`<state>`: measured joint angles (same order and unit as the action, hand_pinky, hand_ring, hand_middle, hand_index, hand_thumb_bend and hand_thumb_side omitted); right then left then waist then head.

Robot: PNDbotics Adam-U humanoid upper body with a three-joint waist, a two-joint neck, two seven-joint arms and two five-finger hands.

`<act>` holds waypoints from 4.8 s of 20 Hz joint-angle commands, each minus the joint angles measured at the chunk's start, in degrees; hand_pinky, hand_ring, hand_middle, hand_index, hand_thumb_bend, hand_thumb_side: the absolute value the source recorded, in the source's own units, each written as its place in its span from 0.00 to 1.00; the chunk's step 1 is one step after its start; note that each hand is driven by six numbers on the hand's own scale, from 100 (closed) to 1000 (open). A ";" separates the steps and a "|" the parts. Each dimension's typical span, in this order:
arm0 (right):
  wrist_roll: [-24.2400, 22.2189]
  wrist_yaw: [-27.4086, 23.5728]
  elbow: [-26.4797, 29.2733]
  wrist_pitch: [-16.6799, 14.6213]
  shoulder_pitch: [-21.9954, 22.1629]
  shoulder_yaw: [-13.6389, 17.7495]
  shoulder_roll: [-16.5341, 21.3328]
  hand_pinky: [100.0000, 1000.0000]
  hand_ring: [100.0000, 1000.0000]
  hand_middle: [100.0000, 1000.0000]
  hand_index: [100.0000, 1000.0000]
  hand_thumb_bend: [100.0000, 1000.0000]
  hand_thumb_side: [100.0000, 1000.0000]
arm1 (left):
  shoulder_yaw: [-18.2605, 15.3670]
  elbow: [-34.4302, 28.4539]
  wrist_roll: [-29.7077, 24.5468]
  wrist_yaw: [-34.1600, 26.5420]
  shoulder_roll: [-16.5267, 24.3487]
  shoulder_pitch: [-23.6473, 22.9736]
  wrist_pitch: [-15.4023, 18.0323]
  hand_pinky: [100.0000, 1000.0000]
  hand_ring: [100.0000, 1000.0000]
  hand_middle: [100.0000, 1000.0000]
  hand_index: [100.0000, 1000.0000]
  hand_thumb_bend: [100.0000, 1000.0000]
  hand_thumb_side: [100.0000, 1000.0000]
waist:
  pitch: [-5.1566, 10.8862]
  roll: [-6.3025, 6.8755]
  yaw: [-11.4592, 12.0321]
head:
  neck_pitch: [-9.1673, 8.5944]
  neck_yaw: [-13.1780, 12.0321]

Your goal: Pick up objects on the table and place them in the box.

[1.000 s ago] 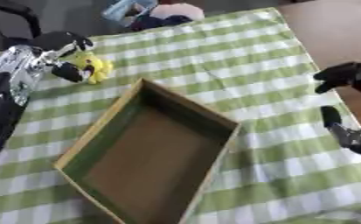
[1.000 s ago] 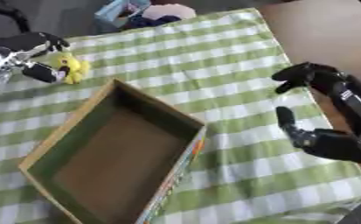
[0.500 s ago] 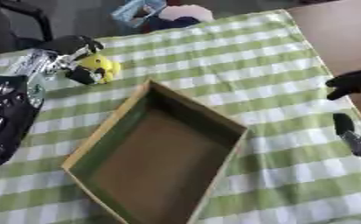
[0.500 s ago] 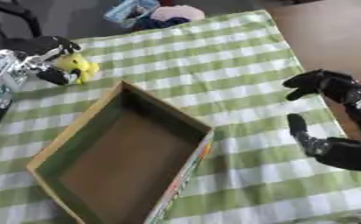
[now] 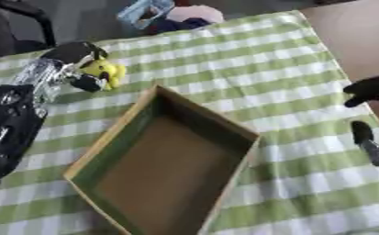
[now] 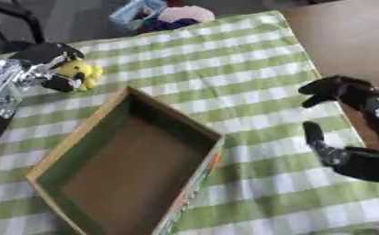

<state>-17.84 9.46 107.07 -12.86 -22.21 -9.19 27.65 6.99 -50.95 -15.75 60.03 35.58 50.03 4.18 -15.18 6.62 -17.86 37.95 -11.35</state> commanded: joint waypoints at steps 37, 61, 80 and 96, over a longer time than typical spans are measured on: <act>0.45 -0.29 0.70 -0.22 0.31 0.96 1.41 0.79 0.68 0.74 0.81 0.00 0.00 | 5.18 -26.24 -4.06 -16.86 11.40 -0.28 3.84 0.43 0.25 0.15 0.38 0.00 0.46 | 4.01 -1.57 2.64 | -0.71 0.98; -2.90 -2.40 1.44 -0.36 0.49 -2.02 0.22 0.79 0.67 0.73 0.81 0.00 0.00 | 20.66 -42.36 -18.96 -23.00 0.05 1.80 -0.33 0.46 0.30 0.20 0.42 0.00 0.45 | 4.66 -1.93 3.34 | 0.52 0.15; -5.81 -3.65 1.59 -0.55 1.91 -3.11 0.12 0.78 0.66 0.71 0.80 0.00 0.00 | 24.21 -31.55 -20.09 -23.44 -3.37 -4.32 0.49 0.53 0.38 0.29 0.52 0.00 0.37 | 3.98 -2.74 4.33 | 6.16 -0.90; -6.70 -4.50 1.61 -0.54 2.16 -3.11 -0.32 0.75 0.65 0.71 0.80 0.00 0.00 | 20.34 -38.24 -18.16 -21.88 0.44 -9.19 -4.49 0.81 0.77 0.76 0.88 0.61 0.66 | 4.13 -3.20 5.43 | 6.17 -0.55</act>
<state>-24.56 5.33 107.56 -13.44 -19.61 -12.72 26.95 28.68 -87.79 -34.60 38.12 34.00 40.16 0.45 -11.99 3.74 -12.45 43.81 -11.91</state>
